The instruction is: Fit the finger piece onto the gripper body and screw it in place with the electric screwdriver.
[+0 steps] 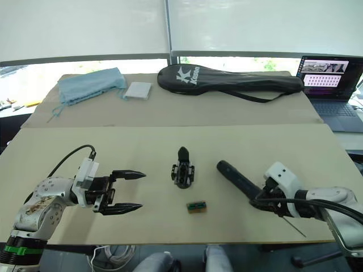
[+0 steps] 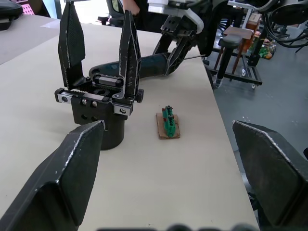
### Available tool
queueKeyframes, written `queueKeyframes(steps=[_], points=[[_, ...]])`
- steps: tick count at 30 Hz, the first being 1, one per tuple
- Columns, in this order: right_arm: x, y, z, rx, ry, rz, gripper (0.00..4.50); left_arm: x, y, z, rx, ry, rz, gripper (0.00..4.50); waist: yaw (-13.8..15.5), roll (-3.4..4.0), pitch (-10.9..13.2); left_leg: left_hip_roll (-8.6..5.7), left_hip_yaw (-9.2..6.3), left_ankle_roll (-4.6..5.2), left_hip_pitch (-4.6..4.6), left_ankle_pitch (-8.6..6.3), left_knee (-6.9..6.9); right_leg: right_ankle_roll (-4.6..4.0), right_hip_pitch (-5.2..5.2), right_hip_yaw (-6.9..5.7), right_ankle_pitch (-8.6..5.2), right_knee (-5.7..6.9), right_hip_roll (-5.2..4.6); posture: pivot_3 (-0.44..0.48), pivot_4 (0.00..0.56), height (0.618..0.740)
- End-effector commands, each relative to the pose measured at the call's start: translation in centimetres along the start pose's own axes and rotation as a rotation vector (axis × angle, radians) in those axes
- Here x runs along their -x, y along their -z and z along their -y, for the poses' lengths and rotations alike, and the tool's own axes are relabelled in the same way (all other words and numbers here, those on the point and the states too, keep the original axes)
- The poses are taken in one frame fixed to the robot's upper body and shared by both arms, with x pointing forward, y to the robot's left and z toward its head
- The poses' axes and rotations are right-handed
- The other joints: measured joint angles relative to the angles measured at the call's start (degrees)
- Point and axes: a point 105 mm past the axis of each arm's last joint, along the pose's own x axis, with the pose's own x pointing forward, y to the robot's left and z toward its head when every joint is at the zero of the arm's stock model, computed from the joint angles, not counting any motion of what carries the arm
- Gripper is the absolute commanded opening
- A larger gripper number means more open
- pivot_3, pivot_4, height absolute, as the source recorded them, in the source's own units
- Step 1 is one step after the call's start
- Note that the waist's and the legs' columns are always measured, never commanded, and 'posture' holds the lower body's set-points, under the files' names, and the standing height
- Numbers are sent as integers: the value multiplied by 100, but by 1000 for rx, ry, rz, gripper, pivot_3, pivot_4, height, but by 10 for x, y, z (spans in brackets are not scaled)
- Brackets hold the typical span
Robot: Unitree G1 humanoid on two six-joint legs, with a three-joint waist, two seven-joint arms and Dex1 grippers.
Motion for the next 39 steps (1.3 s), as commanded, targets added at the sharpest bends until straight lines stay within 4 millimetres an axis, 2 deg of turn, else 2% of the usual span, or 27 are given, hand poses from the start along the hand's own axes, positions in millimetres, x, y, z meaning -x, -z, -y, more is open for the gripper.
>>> queueKeyframes(steps=[1,3,5,10,14,16,19,24,29,39], points=[[4,-12,2,57,-6,21,3220,-4,-8,5,-29,20,20,4500,-14,0,0,0,0,0,0,0,0,0,0,0,0,0,0,0,150,740],[5,-16,4,96,2,9,3987,-4,-8,5,-29,17,21,4500,-23,-2,0,0,0,0,1,0,2,0,2,1,0,0,0,0,150,740],[10,-22,6,147,13,-2,4454,-4,-8,6,-25,12,21,4500,-21,-2,0,-1,0,1,0,0,2,0,3,1,0,0,-1,0,150,740],[28,-44,1,156,-23,-31,4454,-4,-7,6,-20,10,16,4500,-23,-3,0,0,0,0,0,0,1,0,2,-1,0,-1,0,0,150,740],[41,-47,-3,194,-50,-164,4454,-7,-9,6,-34,24,26,4500,-16,-2,0,2,-1,2,-4,-1,0,0,1,-6,0,-8,-2,0,150,740],[47,-42,1,170,-14,-277,4454,-8,-10,4,-56,29,29,4500,-14,-4,1,2,-1,3,-4,-2,0,0,3,-9,0,-12,-2,0,150,740],[53,-47,-7,78,-75,-366,4454,-11,-8,4,-77,48,12,4500,-17,-6,2,3,-1,1,-8,-5,1,0,3,-15,0,-16,-6,0,150,740],[29,-52,3,48,-3,-458,4454,-16,-1,11,-76,78,-7,4500,-60,-18,4,6,0,2,-8,-6,-4,0,3,-16,1,-26,-6,0,150,740],[11,-46,7,96,9,-505,4454,-16,2,19,-71,90,-22,4500,29,-21,6,5,-2,8,-22,-3,-3,-1,-9,-25,2,-28,-8,0,150,740],[-4,-35,11,84,13,-563,4454,-17,2,22,-72,78,-22,4500,21,-20,6,2,-2,7,-48,-4,13,3,-27,-39,6,-32,-7,0,150,740]])
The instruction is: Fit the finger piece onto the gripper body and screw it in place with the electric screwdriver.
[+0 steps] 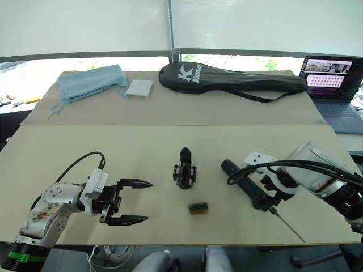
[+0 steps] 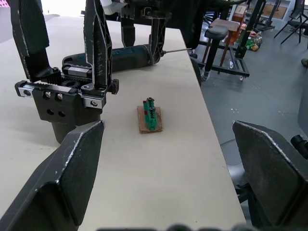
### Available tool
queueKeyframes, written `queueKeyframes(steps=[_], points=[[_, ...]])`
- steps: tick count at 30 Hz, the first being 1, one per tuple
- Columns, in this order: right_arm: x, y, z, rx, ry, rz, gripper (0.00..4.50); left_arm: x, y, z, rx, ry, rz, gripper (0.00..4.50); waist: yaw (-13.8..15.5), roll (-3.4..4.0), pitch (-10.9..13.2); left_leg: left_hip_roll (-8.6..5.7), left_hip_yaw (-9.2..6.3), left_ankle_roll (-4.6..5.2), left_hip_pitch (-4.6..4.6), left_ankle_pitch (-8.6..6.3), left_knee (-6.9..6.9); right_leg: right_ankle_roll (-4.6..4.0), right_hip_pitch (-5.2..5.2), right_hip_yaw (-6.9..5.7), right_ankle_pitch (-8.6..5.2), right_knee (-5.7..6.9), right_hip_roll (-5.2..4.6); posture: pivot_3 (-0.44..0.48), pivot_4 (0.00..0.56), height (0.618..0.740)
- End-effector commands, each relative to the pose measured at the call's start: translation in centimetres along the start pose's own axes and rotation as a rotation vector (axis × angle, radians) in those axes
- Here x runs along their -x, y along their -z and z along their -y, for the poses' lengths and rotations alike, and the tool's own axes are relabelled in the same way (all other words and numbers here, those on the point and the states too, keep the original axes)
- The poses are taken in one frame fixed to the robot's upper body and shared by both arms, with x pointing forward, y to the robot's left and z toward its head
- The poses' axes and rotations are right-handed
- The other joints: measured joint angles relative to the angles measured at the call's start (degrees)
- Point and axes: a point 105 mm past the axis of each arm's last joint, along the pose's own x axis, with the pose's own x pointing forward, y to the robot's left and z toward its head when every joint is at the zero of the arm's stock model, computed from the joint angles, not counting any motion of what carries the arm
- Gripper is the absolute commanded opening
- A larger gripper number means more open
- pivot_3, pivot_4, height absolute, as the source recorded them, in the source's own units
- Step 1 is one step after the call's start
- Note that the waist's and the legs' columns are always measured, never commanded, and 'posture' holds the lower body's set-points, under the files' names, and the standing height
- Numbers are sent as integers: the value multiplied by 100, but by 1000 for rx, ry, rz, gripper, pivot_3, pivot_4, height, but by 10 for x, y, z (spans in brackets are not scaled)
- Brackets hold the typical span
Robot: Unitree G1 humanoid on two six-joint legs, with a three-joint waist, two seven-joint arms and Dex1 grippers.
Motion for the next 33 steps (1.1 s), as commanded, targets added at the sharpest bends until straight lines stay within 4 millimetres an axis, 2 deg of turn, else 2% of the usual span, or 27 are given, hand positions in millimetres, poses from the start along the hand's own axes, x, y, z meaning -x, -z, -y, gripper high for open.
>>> queueKeyframes(steps=[1,3,7,8,14,17,19,21,24,26,30,32,33], points=[[1,-5,8,11,49,13,4223,-3,-10,3,-58,13,10,4500,-11,0,0,0,0,0,0,0,0,-1,0,0,0,1,0,0,150,740],[-2,-5,10,19,59,7,3624,-3,-9,4,-57,13,10,4500,-22,0,0,0,0,0,0,0,1,-1,1,1,1,1,0,0,150,740],[-9,-7,8,34,55,1,2151,-4,-9,4,-56,17,5,4500,-52,-7,-4,1,0,0,4,0,1,-1,5,-1,1,1,1,0,150,740],[-10,-7,9,38,57,-1,1926,-4,-9,4,-57,17,5,4500,-57,-13,-8,1,0,0,4,0,1,-1,5,0,1,1,1,0,150,740],[-2,-4,15,73,77,36,1901,-3,-8,3,-60,23,-7,4500,-53,-17,-9,1,0,-1,23,-1,0,-1,22,-2,1,-1,2,0,150,740],[17,-5,26,-39,92,149,1901,-4,-7,4,-58,33,-7,4500,-49,-17,-8,0,0,0,23,-1,0,0,22,-1,1,-1,2,0,150,740],[29,-8,27,-67,85,240,1901,-6,-7,5,-48,34,9,4500,-44,-11,-6,-2,1,0,19,-1,1,2,18,1,3,0,1,0,150,740],[50,-12,26,-46,90,384,1901,-7,-8,4,-31,7,31,4500,-24,-5,-3,-1,0,1,14,0,-1,1,11,0,3,0,2,0,150,740],[84,-22,14,14,40,640,1901,-7,-6,3,-32,-16,20,4500,-7,0,-2,0,0,2,0,1,-3,1,-2,0,3,2,3,0,150,740],[107,-25,-5,100,-34,835,1901,-8,-2,2,-33,-32,0,4500,7,0,-2,0,0,2,-3,1,-1,0,-4,0,3,4,3,0,150,740],[119,-21,-26,133,-73,1020,1901,-10,9,0,-43,-43,-48,4500,28,1,-3,4,-1,5,18,0,-3,0,19,7,3,0,7,0,150,740],[134,-31,-43,232,-81,1248,1901,-15,17,-3,-39,-66,-76,4500,39,-2,-3,3,-1,11,31,-4,-4,1,32,11,4,-3,5,0,150,740],[148,-35,-50,300,-51,1409,1901,-18,22,-6,-38,-81,-94,4500,31,-4,-4,3,-1,11,36,-5,-6,3,37,13,5,-7,5,0,150,740]])
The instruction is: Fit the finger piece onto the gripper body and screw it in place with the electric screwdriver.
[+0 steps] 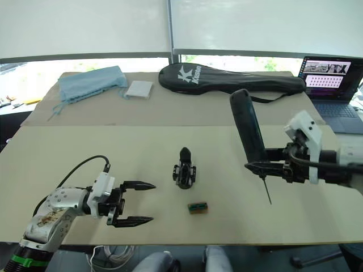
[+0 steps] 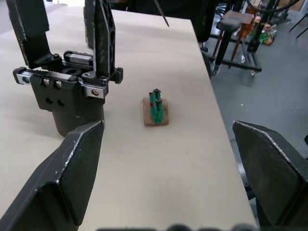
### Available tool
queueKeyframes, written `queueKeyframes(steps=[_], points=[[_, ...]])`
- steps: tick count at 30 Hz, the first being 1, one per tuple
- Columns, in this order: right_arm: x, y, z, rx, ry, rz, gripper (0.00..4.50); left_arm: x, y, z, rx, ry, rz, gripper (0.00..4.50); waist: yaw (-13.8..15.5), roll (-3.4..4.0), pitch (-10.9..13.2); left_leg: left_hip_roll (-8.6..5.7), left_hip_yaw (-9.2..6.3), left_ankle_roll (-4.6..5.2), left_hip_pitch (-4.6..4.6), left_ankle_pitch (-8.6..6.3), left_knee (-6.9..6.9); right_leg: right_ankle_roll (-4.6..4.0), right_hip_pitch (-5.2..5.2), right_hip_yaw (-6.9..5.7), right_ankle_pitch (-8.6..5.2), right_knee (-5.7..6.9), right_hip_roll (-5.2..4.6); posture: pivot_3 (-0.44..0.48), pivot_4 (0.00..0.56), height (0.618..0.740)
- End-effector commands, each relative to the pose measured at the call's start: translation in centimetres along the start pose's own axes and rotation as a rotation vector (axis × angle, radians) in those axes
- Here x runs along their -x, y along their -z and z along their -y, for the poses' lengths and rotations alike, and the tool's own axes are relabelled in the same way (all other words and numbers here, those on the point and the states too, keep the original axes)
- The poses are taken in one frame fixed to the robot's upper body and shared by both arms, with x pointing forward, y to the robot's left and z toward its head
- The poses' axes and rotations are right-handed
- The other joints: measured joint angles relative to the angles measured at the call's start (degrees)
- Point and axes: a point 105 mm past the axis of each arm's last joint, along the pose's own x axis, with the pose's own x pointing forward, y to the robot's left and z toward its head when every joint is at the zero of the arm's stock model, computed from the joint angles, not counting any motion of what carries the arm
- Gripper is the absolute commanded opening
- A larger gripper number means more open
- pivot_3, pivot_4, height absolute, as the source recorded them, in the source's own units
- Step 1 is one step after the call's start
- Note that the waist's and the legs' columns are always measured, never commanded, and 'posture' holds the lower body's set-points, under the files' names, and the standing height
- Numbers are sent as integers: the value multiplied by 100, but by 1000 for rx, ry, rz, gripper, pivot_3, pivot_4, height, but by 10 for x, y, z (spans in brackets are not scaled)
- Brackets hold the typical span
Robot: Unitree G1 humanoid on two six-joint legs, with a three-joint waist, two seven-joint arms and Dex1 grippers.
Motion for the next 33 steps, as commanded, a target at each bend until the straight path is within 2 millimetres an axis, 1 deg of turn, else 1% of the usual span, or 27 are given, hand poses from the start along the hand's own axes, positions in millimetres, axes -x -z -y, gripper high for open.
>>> queueKeyframes(steps=[1,2,3,5,7,10,12,15,19,22,26,29,33], points=[[10,-54,-32,313,-26,466,1901,-12,9,-5,-20,-34,-35,4500,-15,3,1,0,1,0,6,0,-3,1,3,5,1,-1,2,0,150,740],[8,-55,-34,357,13,492,1901,-15,10,-4,-12,-33,-31,4500,-17,15,2,-3,1,0,6,0,-5,3,2,9,2,0,2,0,150,740],[3,-53,-36,369,33,480,1901,-18,11,-3,-6,-30,-28,4500,-19,20,1,-7,4,0,8,0,-10,5,-2,12,3,3,1,0,150,740],[-8,-45,-56,399,-23,495,1901,-28,15,2,4,2,-31,4500,0,7,-4,-8,5,0,9,1,-10,5,-7,3,3,12,2,0,150,740],[-14,-39,-74,424,-81,554,1901,-34,18,4,7,10,-40,4500,4,-6,-9,-3,2,-2,12,2,-11,4,-6,-13,2,12,3,0,150,740],[-22,-28,-92,402,-179,588,1901,-42,23,6,8,18,-51,4500,-26,-1,-8,-13,9,-2,15,2,-8,4,-7,-12,2,15,0,0,150,740],[-27,-16,-103,384,-259,577,1901,-48,24,9,3,35,-58,4500,-38,-2,-9,-14,12,-2,17,1,-5,6,-3,-12,3,13,1,0,150,740],[-31,-9,-105,353,-293,587,1901,-57,30,13,-31,60,-88,4500,-82,-2,-9,-12,12,-3,25,1,-6,6,1,-12,3,17,2,0,150,740],[-36,-5,-103,379,-314,582,1901,-70,32,7,-19,8,-83,4500,-87,-3,-8,-12,12,-5,29,2,-5,5,1,-10,3,28,1,0,150,740],[-42,1,-94,392,-313,550,1901,-78,33,6,-5,4,-83,4500,-87,-3,-8,-12,13,-5,29,2,-6,5,0,-9,2,30,2,0,150,740],[-46,4,-85,404,-304,537,1901,-81,40,7,-14,31,-112,4500,-83,-3,-9,-12,13,-5,29,3,-5,5,-1,-8,2,32,1,0,150,740],[-49,4,-83,410,-310,535,1901,-85,43,4,16,8,-95,4500,-78,-2,-9,-12,13,-5,29,3,-5,5,0,-7,2,31,0,0,150,740],[-52,3,-84,420,-321,537,1901,-85,48,4,14,8,-100,4500,-52,1,-11,-12,13,-4,31,3,-4,5,3,-4,2,31,-2,0,150,740]])
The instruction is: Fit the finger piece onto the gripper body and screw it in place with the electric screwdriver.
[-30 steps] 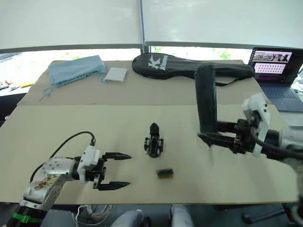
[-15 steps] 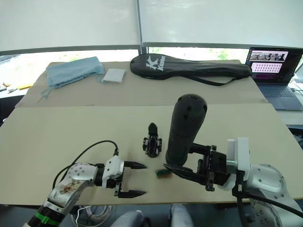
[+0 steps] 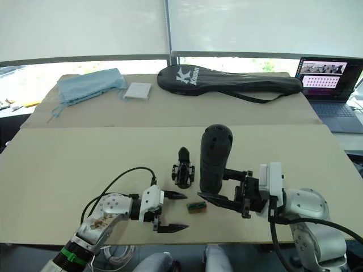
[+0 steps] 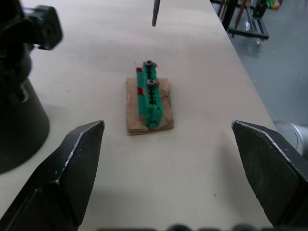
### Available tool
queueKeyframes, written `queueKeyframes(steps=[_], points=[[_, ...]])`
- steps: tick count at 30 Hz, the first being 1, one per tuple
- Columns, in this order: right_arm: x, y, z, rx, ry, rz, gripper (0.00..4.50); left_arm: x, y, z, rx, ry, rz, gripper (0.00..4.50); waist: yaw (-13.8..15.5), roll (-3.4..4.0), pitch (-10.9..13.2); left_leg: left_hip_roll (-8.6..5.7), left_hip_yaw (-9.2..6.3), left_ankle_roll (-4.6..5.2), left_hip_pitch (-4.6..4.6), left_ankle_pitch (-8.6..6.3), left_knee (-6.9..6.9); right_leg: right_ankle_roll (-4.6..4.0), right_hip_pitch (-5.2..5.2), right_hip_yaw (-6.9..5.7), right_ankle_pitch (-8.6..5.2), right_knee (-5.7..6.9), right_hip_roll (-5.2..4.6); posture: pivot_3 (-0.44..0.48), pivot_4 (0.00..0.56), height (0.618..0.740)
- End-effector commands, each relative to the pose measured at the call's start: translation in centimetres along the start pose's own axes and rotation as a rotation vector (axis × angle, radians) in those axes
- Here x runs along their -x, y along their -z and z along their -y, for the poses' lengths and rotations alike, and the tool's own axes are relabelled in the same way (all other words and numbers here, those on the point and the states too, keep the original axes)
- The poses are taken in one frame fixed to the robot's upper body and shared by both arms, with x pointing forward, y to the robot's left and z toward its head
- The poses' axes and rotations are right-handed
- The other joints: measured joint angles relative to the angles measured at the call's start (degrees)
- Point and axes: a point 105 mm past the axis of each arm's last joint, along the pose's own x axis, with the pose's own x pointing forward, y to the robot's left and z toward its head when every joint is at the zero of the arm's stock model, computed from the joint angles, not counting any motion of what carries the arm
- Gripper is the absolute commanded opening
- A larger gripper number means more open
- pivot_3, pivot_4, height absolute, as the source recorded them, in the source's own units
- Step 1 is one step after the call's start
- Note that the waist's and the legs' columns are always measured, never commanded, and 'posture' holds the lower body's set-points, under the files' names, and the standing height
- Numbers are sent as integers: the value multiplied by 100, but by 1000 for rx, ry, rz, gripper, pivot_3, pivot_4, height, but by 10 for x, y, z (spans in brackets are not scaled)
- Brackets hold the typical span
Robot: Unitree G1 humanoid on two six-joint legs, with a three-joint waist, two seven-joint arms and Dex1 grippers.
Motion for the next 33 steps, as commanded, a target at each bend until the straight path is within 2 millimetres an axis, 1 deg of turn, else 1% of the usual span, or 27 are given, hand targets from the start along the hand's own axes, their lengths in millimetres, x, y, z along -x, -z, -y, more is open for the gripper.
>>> queueKeyframes(steps=[1,7,14,21,33], points=[[-5,-12,-2,75,-33,33,1901,-2,12,3,21,4,-26,4500,14,1,0,0,0,0,0,0,0,0,0,2,0,0,0,0,150,740],[-10,-11,-6,56,-39,41,1901,-2,19,3,29,13,-31,4500,37,4,-6,0,0,0,2,0,2,0,3,10,0,2,-1,0,150,740],[-11,-7,-5,52,-35,36,1901,-10,17,4,25,28,-15,4500,83,10,-12,-1,0,0,5,0,5,1,8,10,0,4,-2,0,150,740],[-9,-2,-5,52,-33,23,1901,-10,16,5,32,26,-12,4500,126,9,-12,-1,0,0,4,0,6,1,8,10,0,3,-1,0,150,740],[-2,-1,-3,59,-21,6,1901,-15,8,6,25,54,8,4500,140,9,-12,-1,0,0,3,0,7,2,8,11,-1,2,-2,0,150,740]])
